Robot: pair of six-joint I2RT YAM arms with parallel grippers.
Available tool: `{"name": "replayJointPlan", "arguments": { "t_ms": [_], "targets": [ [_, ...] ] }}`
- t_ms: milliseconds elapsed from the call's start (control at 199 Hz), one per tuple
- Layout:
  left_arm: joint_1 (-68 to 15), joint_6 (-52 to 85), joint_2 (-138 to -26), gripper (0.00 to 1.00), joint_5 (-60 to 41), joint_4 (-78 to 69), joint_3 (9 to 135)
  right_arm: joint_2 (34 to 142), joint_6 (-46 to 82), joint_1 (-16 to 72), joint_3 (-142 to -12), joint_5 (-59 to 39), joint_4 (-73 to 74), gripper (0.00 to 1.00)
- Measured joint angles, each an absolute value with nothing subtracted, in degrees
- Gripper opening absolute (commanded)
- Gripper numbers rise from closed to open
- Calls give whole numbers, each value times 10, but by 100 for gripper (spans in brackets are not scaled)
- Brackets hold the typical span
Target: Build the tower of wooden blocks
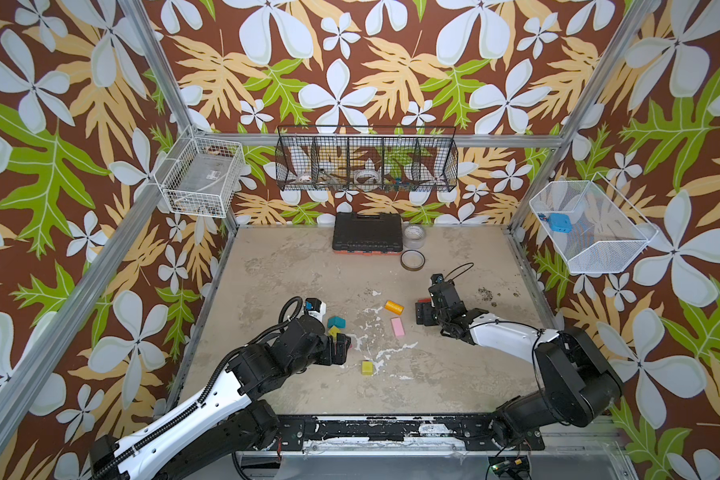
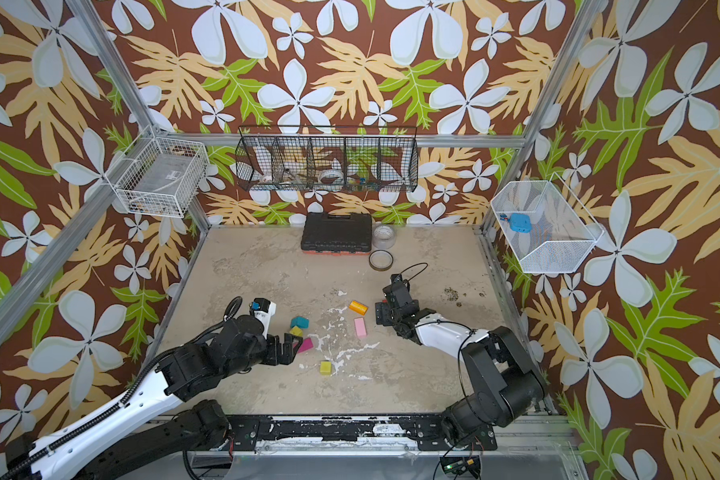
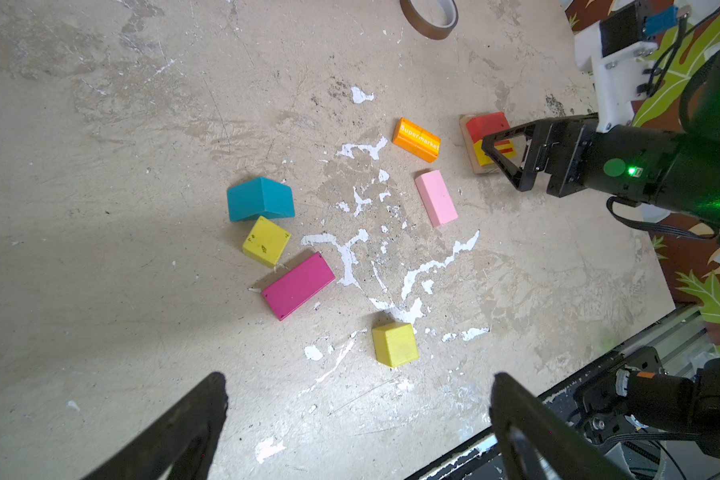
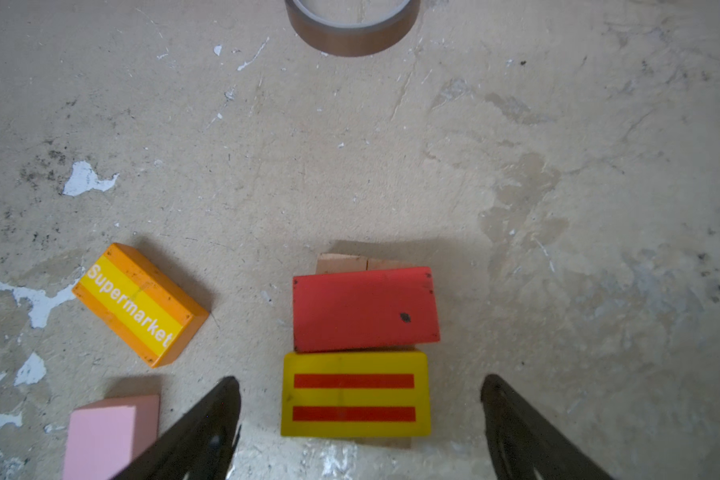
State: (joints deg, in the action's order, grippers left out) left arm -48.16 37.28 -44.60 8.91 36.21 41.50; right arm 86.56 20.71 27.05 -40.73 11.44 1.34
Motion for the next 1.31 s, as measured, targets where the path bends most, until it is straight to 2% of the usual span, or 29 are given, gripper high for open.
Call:
{"name": "replayJointPlan", "arguments": {
  "t_ms": [473,950,1307],
  "targets": [
    [-481,373,-450,100,89,362,413,927,190,259,-458,99,17,89],
    [-481,373,-449,100,87,362,413,954,191,256,-476,97,3,72],
    [-482,373,-449,100,87,362,413,955,194,256,-477,101,3,70]
  ]
}}
